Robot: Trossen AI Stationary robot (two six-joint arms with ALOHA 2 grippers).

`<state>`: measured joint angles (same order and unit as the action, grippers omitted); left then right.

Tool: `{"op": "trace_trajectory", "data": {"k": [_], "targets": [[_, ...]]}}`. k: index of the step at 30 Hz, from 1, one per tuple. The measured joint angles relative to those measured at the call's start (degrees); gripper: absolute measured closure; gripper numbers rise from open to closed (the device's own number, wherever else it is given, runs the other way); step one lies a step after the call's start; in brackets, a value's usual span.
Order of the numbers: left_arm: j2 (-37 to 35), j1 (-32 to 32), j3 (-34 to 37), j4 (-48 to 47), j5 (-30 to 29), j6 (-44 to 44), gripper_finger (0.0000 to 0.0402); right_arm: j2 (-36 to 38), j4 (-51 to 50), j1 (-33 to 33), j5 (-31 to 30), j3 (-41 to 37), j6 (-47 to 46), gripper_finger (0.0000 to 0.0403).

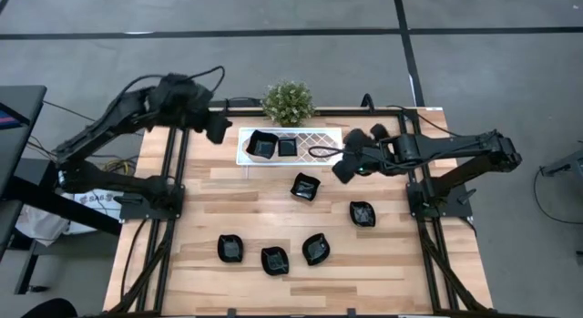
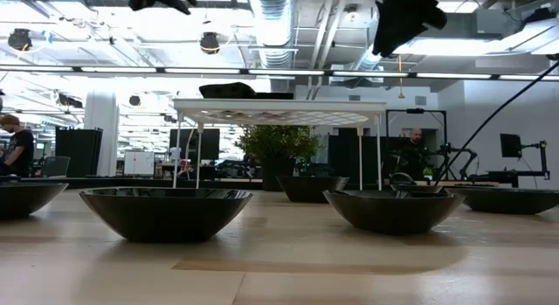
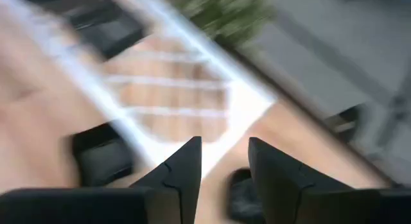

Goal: Pick & Place Mini shaped plates
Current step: Stack the distorted square plate on top of the stacked distorted square plate on the shelf

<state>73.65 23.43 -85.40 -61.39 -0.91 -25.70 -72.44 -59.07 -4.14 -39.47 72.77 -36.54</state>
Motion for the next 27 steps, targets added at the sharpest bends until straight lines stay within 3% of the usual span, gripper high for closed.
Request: {"op": "trace_trajectory", "data": {"k": [4, 6, 17, 27], "targets": [[-5.05, -5.97, 4.67, 5.27, -8.35, 3.39, 0.0291, 0.01, 3.04, -0.41, 12.75, 0.0, -4.44, 0.028], [-7.67, -7.71, 7.76, 8.75, -10.88, 5.14, 0.0291, 0.0, 4.29, -1.19, 16.08, 0.0, -7.48, 0.028], [-20.58, -8.9, 25.34, 23.64, -12.16, 6.34, 0.0291, -2.47, 5.52, -7.26, 17.03, 0.0, -32.59, 0.0279], [-27.6, -8.89, 29.26, 26.1, -11.95, 6.22, 0.0291, -14.45, 5.57, -10.03, 18.52, 0.02, -47.1, 0.0279]]}}
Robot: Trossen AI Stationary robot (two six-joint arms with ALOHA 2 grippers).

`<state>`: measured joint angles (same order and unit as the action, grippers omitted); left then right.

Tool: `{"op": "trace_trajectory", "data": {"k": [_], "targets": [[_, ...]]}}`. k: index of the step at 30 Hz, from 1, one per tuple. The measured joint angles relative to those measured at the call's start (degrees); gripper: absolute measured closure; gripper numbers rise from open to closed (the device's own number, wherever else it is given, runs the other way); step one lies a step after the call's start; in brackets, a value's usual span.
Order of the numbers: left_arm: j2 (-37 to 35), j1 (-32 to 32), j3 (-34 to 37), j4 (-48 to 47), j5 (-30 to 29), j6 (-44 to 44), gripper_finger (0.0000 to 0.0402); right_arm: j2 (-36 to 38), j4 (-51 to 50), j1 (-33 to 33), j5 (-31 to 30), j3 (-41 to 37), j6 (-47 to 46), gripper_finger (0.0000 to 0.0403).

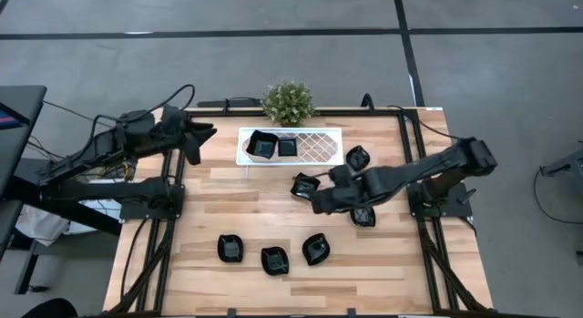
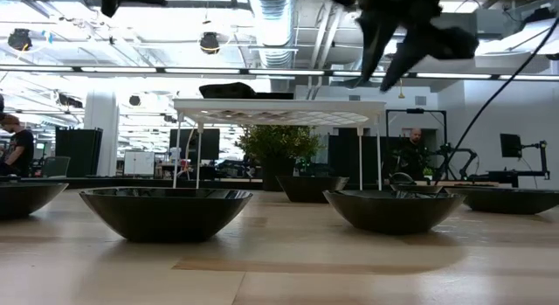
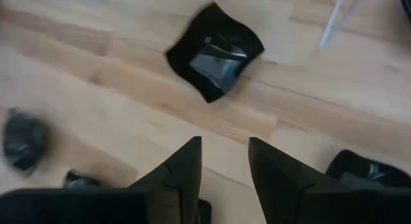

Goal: Pick & Place Mini shaped plates
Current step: Stack the distorted square plate on top of the stacked distorted square plate on the shelf

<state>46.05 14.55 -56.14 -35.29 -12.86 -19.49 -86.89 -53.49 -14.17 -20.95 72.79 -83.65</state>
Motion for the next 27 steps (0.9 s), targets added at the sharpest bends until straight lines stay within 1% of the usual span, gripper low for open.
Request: {"op": "trace_trajectory", "data": {"k": [8, 14, 21, 27], "targets": [[-1.8, 0.0, 0.0, 0.39, 0.0, 1.2, 0.0282, -9.57, 1.75, 0.48, -0.35, 0.0, -8.04, 0.0279], [-1.78, 0.0, 0.0, 0.69, 0.01, 2.72, 0.0279, -14.15, 7.66, 0.48, -4.61, 0.0, -12.84, 0.0279], [-1.78, 0.02, 0.0, 0.94, 0.02, 4.23, 0.0279, -19.02, 9.2, 0.28, -8.43, 0.0, -19.14, 0.0279], [-1.78, 0.02, 0.0, 1.37, 0.02, 4.26, 0.0279, -21.83, 11.67, 0.75, -10.58, 0.0, -19.95, 0.0279]]}}
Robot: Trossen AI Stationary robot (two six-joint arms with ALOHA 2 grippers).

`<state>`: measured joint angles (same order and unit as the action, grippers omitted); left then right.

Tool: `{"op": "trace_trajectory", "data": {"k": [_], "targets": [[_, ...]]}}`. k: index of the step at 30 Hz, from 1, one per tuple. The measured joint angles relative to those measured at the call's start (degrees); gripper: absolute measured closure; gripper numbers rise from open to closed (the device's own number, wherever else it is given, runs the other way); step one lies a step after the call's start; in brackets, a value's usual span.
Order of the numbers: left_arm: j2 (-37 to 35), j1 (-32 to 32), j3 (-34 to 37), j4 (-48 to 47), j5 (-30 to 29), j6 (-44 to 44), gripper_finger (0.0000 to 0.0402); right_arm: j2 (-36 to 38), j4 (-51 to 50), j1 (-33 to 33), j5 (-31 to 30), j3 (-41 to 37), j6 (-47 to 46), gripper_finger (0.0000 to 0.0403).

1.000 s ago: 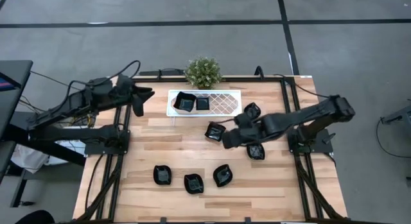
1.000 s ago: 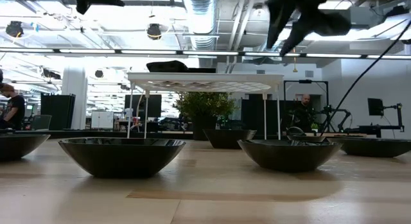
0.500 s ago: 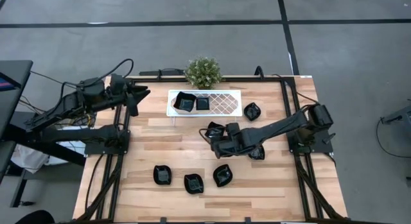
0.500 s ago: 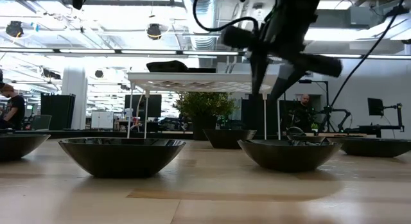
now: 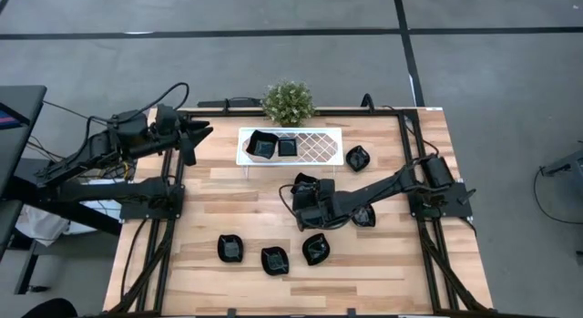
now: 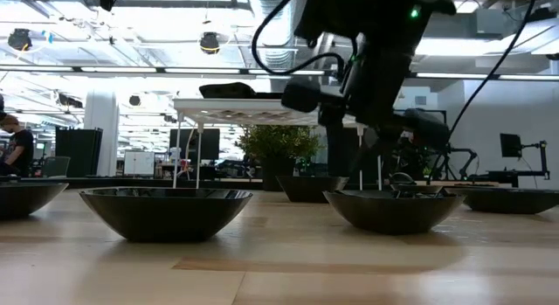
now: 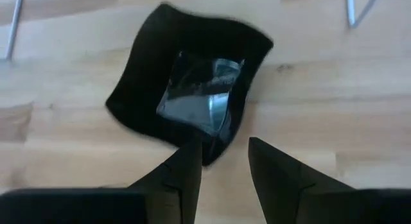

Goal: Pick & Place Mini shaped plates
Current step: Stack the distorted square plate on top of the stacked distorted square plate on the shelf

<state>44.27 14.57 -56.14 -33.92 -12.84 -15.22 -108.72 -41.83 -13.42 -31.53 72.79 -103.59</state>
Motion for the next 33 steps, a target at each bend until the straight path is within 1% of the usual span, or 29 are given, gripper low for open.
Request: {"op": "trace_trajectory", "data": {"k": [3, 7, 11, 15, 22, 27, 33], "targets": [[0.0, 0.0, 0.0, 0.19, 0.0, 0.0, 0.0279, -0.51, 0.05, 0.61, -1.32, 0.0, -0.19, 0.0279], [0.0, 0.0, 0.0, 0.42, 0.02, 0.0, 0.0279, -0.46, -0.07, 1.78, -1.39, -0.06, 0.34, 0.0279], [0.0, 0.0, 0.0, 0.55, 0.11, 0.0, 0.0279, -0.4, 4.38, 2.48, -1.09, -2.99, 0.72, 0.0279], [0.0, 0.0, 0.0, 0.56, 0.15, 0.0, 0.0279, -0.42, 8.88, 2.48, -0.86, -5.95, -1.07, 0.0279], [0.0, 0.0, 0.0, 0.89, 0.13, 0.0, 0.0279, -0.41, 10.13, 2.68, -0.19, -7.48, -1.49, 0.0286], [0.0, 0.0, 0.0, 1.0, 0.07, 0.0, 0.0279, -0.42, 10.12, 3.25, 0.03, -7.52, -0.98, 0.0319], [0.0, -0.01, 0.0, 1.46, -0.02, -0.01, 0.0279, -0.42, 10.18, 2.78, 0.66, -7.52, 0.56, 0.0384]]}}
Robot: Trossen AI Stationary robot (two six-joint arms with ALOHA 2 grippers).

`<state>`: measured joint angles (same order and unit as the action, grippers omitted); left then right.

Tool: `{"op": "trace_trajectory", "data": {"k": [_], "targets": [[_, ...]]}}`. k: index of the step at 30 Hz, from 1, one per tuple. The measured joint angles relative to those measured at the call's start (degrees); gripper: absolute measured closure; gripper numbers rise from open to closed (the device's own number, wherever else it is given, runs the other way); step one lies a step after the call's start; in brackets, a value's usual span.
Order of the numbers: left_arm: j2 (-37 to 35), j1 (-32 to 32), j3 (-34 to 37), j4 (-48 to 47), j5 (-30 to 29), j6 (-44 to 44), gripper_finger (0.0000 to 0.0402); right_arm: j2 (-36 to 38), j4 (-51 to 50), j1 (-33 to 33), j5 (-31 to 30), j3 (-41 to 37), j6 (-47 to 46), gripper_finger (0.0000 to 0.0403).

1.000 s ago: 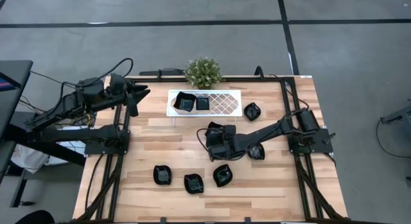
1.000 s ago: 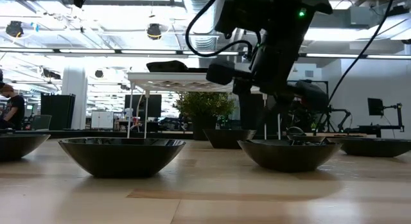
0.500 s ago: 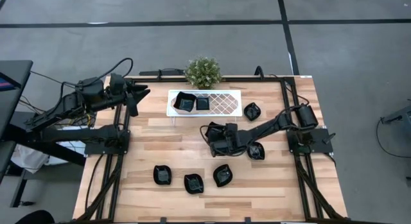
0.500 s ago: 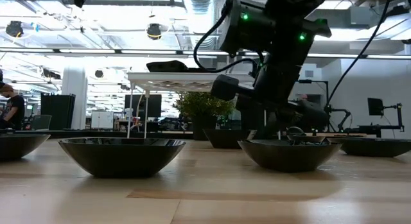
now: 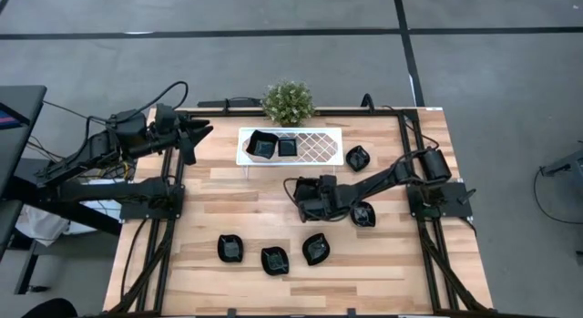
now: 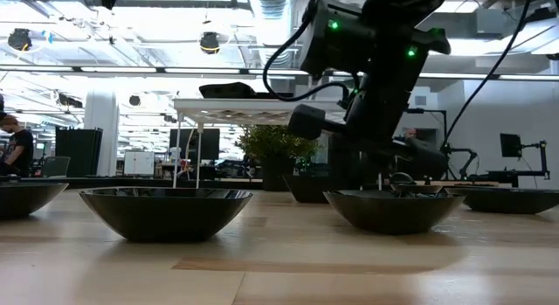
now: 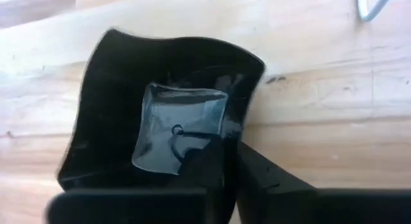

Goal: Pick & Place Mini shaped plates
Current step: Stack the distorted square plate on top of the stacked distorted square plate on the shelf

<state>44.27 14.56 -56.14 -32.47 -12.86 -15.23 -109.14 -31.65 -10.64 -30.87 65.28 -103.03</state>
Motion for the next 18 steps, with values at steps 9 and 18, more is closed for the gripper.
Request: {"op": "trace_trajectory", "data": {"k": [9, 18], "targets": [[0.02, 0.01, 0.0, 0.38, 2.31, -0.01, 0.0279, 2.32, 0.26, -3.05, 3.17, 0.02, 2.35, 0.0398], [0.41, -0.01, 0.0, 0.49, 8.2, -0.47, 0.0279, 14.04, 2.04, -8.84, 2.12, 0.09, 20.95, 0.0401]]}}
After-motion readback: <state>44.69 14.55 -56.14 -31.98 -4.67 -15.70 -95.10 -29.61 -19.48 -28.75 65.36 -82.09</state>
